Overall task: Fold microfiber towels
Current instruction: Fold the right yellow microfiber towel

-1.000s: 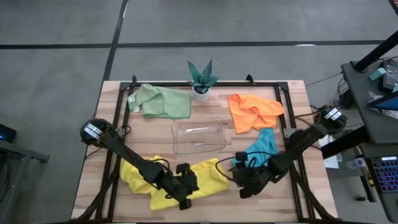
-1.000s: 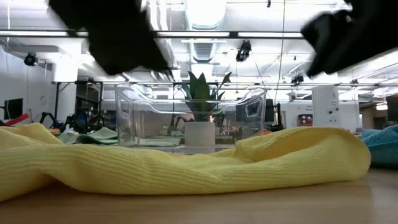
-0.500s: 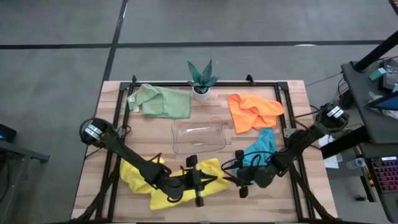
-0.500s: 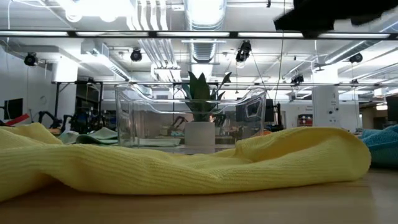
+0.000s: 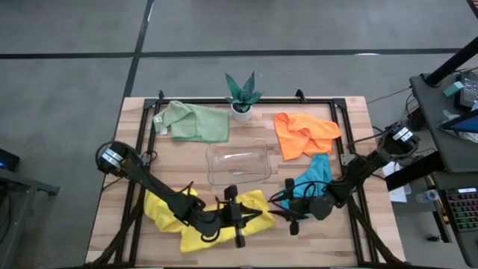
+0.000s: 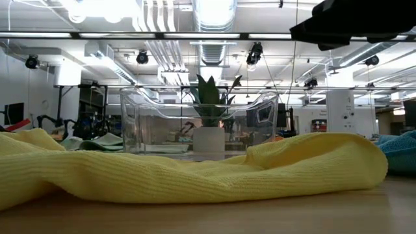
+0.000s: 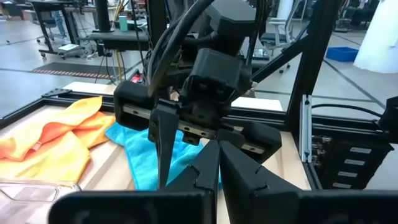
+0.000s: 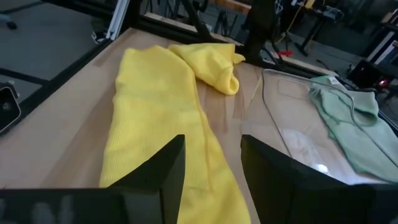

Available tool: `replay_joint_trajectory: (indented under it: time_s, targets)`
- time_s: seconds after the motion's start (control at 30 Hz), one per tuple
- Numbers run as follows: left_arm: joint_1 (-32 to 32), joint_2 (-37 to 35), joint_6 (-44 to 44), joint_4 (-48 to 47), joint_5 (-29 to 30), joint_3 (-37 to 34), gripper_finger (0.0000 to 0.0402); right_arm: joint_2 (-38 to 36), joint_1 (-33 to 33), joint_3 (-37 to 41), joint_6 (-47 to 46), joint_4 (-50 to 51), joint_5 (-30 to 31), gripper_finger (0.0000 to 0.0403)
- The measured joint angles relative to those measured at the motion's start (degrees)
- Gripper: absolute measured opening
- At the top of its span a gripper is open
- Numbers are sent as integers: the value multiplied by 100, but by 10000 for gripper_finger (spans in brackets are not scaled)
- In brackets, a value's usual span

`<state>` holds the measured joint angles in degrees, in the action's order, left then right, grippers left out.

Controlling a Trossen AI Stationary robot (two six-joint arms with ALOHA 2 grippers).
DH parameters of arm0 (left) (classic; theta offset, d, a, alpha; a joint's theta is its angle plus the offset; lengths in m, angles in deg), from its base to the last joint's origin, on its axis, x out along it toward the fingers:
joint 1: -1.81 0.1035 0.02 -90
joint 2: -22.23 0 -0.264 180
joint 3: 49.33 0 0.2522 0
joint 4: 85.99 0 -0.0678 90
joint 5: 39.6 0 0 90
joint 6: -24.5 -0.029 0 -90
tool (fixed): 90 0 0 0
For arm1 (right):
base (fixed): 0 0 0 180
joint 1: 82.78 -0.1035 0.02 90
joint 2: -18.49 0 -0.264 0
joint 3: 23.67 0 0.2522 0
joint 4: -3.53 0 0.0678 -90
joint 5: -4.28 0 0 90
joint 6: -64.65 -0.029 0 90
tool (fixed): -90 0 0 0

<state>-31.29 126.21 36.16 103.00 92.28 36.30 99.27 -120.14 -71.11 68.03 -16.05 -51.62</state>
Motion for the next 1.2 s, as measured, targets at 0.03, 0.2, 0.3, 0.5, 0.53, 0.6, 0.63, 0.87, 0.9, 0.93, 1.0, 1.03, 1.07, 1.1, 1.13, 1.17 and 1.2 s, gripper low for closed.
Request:
replay_joint_trajectory:
  time_s: [0.03,0.2,0.3,0.5,0.53,0.6,0.63,0.87,0.9,0.93,1.0,1.03,1.07,1.1,1.13,1.17,1.2]
  targets:
    - [0,0,-2,-16,0,-3,0,0,0,11,-34,-2,-1,148]
    - [0,0,-1,-5,0,-1,0,0,0,44,-138,1,-1,148]
    - [-2,0,-2,-15,-2,-3,0,0,0,75,-195,4,-1,148]
    - [0,0,-4,-20,-2,-3,0,2,0,98,-280,5,-1,148]
    - [0,0,-2,-20,-2,-7,0,2,0,103,-281,3,-1,148]
    - [0,0,-4,-24,-2,-14,0,4,0,112,-291,7,-1,148]
    - [0,0,-4,-26,-2,-14,0,7,0,112,-293,7,-1,148]
    - [0,0,2,-75,-4,-57,0,9,16,112,-874,51,-12,149]
    - [-2,0,2,-75,-4,-63,0,9,17,112,-1000,56,-67,150]
    - [-18,0,2,-78,-4,-72,0,9,23,112,-1074,77,-184,151]
    - [-45,0,3,-107,-4,-93,0,9,28,106,-1325,133,-369,157]
    - [-65,0,6,-145,-4,-101,0,9,27,78,-1442,184,-465,160]
    - [-83,0,9,-202,-8,-103,0,9,27,44,-1544,236,-572,162]
    - [-105,-6,36,-284,-19,-103,0,9,26,3,-1664,315,-719,164]
    - [-129,-23,134,-405,-24,-103,0,9,26,-38,-1799,419,-894,164]
    - [-152,-39,261,-569,-26,-101,0,9,26,-86,-1959,573,-1081,164]
    - [-169,-68,412,-783,-26,-101,0,9,25,-134,-2134,746,-1240,164]
